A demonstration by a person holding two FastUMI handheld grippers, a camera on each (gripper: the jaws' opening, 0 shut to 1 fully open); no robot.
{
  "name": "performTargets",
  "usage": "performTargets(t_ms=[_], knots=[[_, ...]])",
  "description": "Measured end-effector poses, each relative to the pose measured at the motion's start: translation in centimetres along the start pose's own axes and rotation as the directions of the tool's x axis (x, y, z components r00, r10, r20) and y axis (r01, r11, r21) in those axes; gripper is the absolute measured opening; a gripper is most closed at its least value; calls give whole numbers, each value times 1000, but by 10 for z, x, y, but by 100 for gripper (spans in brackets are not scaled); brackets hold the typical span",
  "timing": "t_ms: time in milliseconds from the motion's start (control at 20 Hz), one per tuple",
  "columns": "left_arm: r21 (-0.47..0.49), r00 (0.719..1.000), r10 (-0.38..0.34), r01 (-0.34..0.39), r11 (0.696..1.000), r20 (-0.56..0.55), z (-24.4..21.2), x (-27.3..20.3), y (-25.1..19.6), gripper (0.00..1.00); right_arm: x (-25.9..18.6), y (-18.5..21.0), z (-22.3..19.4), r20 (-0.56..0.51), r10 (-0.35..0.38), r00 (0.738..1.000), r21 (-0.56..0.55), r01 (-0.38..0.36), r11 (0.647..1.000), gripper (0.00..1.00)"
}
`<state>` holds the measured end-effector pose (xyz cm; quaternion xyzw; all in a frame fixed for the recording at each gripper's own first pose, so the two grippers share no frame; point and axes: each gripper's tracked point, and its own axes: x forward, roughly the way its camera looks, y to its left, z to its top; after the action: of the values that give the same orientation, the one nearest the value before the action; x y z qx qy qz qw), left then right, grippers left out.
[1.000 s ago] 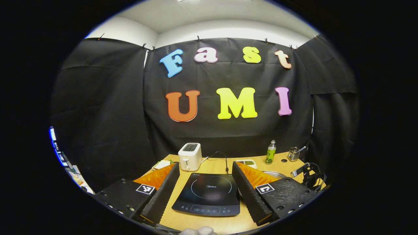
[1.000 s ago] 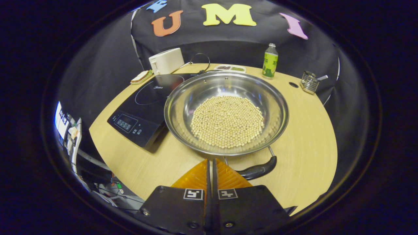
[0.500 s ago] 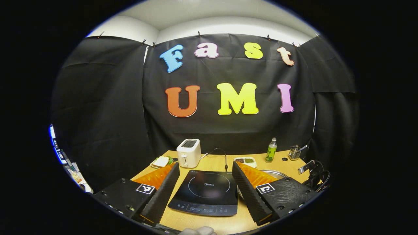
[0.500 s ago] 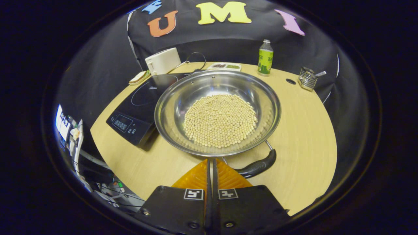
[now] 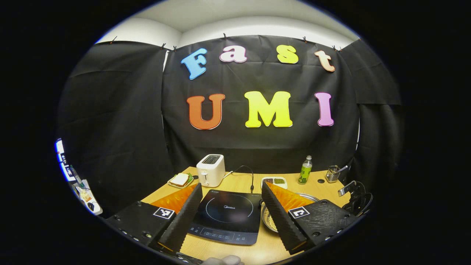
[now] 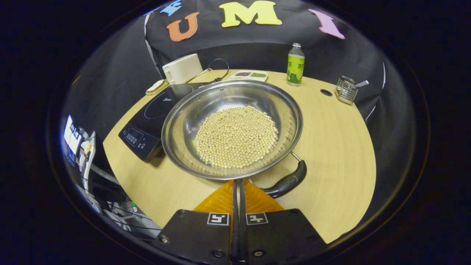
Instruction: First push the handle of the pot to place it horizontally, then grasp the pot with both hands and set it on the induction cooktop.
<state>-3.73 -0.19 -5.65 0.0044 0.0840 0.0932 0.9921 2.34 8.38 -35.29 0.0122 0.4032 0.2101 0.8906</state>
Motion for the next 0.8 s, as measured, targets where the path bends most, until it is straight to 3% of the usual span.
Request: performTargets(t_ms=[800], knots=[[-12,988,155,-155,988,-17,-1,-12,-34,96,7,-92,26,-3,29,1000,-15,-29,999,4]])
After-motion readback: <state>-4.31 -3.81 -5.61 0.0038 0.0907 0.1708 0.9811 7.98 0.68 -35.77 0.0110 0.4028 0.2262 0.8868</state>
